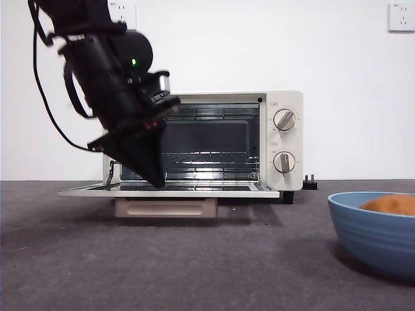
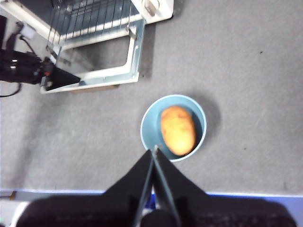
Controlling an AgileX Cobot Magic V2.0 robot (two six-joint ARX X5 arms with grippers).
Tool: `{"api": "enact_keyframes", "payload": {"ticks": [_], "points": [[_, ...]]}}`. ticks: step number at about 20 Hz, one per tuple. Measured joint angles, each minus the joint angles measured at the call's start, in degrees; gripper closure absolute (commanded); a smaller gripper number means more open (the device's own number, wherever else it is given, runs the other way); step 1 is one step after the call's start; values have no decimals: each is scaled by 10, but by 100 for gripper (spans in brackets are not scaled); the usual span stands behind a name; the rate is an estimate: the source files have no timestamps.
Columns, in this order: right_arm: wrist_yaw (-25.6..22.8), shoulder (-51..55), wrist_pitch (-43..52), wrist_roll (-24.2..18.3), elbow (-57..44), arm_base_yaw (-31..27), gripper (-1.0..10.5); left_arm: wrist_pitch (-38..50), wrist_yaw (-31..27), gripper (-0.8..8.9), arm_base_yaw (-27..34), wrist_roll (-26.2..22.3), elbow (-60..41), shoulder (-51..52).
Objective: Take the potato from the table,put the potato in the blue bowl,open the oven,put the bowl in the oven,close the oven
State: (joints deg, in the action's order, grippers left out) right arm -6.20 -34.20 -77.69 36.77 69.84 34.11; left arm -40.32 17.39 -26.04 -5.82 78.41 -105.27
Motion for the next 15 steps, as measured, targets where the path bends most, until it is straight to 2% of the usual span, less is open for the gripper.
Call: {"api": "enact_keyframes", "payload": {"ticks": [7, 12, 15], "points": [[32, -88, 0, -11, -10, 0, 958, -91, 3, 819, -16, -2, -1, 202], [26, -126, 1, -21, -133, 0, 958, -164, 3, 819, -16, -9, -1, 315], [32, -132, 68, -9, -195, -2, 936, -218, 3, 819, -16, -11, -1, 358]]}}
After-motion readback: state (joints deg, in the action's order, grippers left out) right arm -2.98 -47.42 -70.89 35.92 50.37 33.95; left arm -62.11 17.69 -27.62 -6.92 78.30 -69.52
